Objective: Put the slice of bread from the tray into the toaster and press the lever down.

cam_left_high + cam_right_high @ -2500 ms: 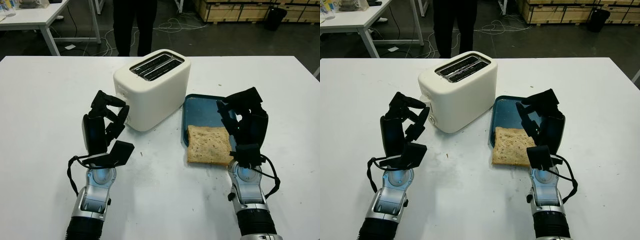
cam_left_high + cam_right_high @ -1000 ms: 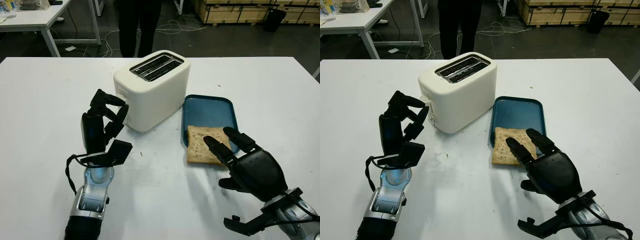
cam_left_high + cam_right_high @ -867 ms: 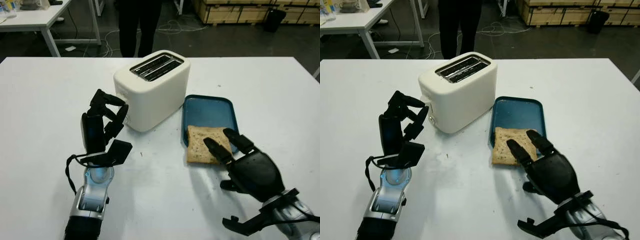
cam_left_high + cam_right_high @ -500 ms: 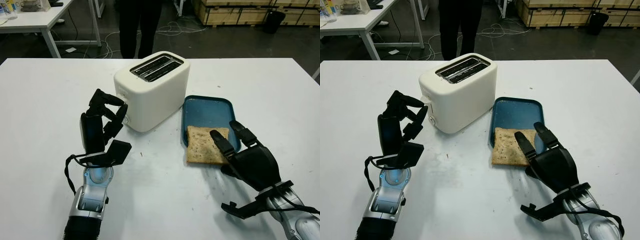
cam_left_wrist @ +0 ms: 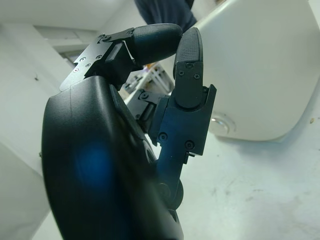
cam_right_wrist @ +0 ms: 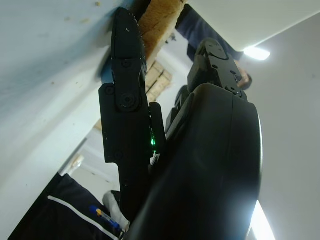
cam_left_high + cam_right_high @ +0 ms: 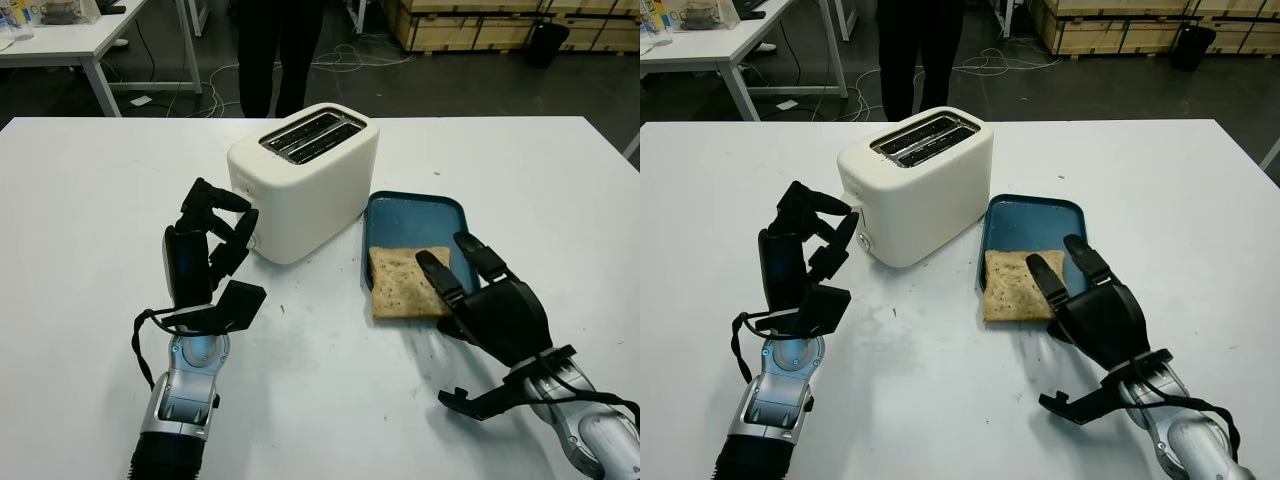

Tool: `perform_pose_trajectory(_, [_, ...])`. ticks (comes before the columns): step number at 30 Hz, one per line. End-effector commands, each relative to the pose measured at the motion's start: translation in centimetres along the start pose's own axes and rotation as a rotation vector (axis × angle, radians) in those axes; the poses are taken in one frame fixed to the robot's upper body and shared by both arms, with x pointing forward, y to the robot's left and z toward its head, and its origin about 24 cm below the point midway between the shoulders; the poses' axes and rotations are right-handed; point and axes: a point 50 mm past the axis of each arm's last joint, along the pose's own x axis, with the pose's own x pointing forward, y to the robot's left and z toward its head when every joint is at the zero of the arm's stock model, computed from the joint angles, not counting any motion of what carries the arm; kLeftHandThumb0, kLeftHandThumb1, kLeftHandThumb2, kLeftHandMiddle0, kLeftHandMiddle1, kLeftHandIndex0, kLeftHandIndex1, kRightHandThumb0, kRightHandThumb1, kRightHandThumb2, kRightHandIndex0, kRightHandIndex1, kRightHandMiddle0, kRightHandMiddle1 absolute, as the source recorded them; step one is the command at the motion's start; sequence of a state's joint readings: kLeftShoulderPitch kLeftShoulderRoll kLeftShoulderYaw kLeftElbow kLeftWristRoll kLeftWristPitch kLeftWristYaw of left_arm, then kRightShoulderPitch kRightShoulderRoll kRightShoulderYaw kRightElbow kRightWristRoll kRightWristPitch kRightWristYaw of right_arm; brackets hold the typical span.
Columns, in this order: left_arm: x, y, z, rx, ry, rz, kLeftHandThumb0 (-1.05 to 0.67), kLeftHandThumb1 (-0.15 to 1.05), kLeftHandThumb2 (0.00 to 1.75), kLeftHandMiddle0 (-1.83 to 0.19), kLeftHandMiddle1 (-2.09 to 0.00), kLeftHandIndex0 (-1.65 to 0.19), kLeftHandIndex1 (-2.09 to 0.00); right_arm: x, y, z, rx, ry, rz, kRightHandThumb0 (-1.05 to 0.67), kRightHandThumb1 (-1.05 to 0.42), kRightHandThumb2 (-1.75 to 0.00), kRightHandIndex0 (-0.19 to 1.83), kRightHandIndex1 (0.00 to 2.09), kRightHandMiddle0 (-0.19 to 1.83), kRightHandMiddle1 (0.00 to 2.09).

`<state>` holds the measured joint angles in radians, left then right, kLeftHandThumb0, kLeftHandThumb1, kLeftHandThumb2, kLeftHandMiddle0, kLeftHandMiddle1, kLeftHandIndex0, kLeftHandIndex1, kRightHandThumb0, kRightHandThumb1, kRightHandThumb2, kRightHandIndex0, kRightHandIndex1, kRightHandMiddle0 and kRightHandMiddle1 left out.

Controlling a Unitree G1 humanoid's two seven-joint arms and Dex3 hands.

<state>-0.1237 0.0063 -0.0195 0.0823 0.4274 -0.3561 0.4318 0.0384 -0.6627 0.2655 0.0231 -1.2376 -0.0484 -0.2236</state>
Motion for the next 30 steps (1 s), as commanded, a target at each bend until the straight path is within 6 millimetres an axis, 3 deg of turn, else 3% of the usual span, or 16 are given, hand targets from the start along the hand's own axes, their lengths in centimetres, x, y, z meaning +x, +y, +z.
perform_pose_trajectory(1, [0.2,0.0,0.3,-0.005,-0.014,0.009,-0.39,0.92,0.22,-0.75,-1.75,-0.54,-1.57,-0.2,1.1,0.7,0.068,-0.056,-0.004,-0.38,-0.90,-0.02,0.17,0.07,0.19,0.06])
perform_pose_trajectory(2, [0.2,0.0,0.3,-0.006,-0.017,0.009,-0.39,0.92,0.22,-0.76,-1.75,-0.54,-1.57,0.0,1.2,0.7,0.102,-0.073,-0.048,-0.25,-0.91,-0.06,0.22,0.08,0.23,0.07])
perform_pose_trajectory(4, [0.1,0.0,0.3,-0.008,-0.019,0.008,-0.38,0.92,0.22,-0.77,-1.75,-0.54,-1.57,0.2,1.5,0.7,0.135,-0.101,-0.076,0.00,-0.92,-0.33,0.32,0.10,0.31,0.07])
perform_pose_trajectory(6, [0.1,0.0,0.3,-0.013,-0.016,0.009,-0.38,0.92,0.22,-0.78,-1.75,-0.53,-1.57,0.5,1.6,0.7,0.146,-0.123,-0.063,0.03,-0.92,-0.37,0.38,0.11,0.36,0.07])
perform_pose_trajectory(11, [0.1,0.1,0.3,0.000,-0.025,0.013,-0.38,0.92,0.22,-0.79,-1.75,-0.53,-1.56,1.0,1.6,0.4,0.191,-0.256,0.015,-0.25,-0.92,-0.09,0.52,0.13,0.47,0.06])
perform_pose_trajectory(15, [0.1,0.1,0.3,-0.008,-0.027,0.016,-0.38,0.92,0.23,-0.78,-1.75,-0.53,-1.58,1.2,1.2,-0.1,0.213,-0.329,-0.044,-0.33,-0.92,-0.13,0.74,0.23,0.66,0.12])
perform_pose_trajectory(16, [0.0,0.0,0.3,-0.012,-0.027,0.017,-0.38,0.92,0.22,-0.78,-1.75,-0.53,-1.58,1.3,1.2,-0.2,0.218,-0.339,-0.057,-0.35,-0.92,-0.18,0.74,0.41,0.74,0.12])
perform_pose_trajectory(17, [0.0,0.0,0.3,-0.013,-0.027,0.017,-0.38,0.92,0.22,-0.78,-1.75,-0.52,-1.58,1.3,1.1,-0.2,0.223,-0.348,-0.069,-0.37,-0.92,-0.21,0.69,0.73,0.83,0.15])
perform_pose_trajectory(18, [0.0,0.0,0.3,-0.013,-0.028,0.017,-0.38,0.92,0.23,-0.77,-1.75,-0.52,-1.57,1.3,1.0,-0.2,0.225,-0.358,-0.082,-0.39,-0.92,-0.23,0.64,1.08,0.90,0.23])
perform_pose_trajectory(19, [0.0,0.0,0.4,-0.014,-0.029,0.017,-0.37,0.92,0.23,-0.77,-1.75,-0.52,-1.57,1.3,0.9,-0.3,0.220,-0.367,-0.083,-0.40,-0.92,-0.24,0.63,1.25,0.90,0.35])
perform_pose_trajectory(21, [-0.1,0.0,0.4,-0.013,-0.030,0.018,-0.37,0.92,0.23,-0.77,-1.75,-0.53,-1.57,1.3,0.8,-0.3,0.207,-0.379,-0.080,-0.46,-0.92,-0.32,0.63,1.59,0.72,0.88])
perform_pose_trajectory(24, [-0.2,0.0,0.4,-0.010,-0.025,0.018,-0.37,0.92,0.23,-0.77,-1.75,-0.53,-1.57,1.2,0.4,-0.1,0.187,-0.392,-0.133,-0.50,-0.92,-0.32,0.72,1.73,0.55,1.48])
perform_pose_trajectory(25, [-0.2,0.0,0.3,-0.010,-0.023,0.018,-0.37,0.92,0.23,-0.77,-1.75,-0.53,-1.57,1.2,0.3,0.0,0.185,-0.394,-0.145,-0.50,-0.92,-0.32,0.74,1.74,0.52,1.58])
perform_pose_trajectory(30, [-0.3,0.0,0.2,-0.014,-0.027,0.012,-0.37,0.92,0.22,-0.78,-1.75,-0.54,-1.58,1.2,-0.2,0.2,0.176,-0.404,-0.212,-0.47,-0.92,-0.26,0.74,1.75,0.50,1.74])
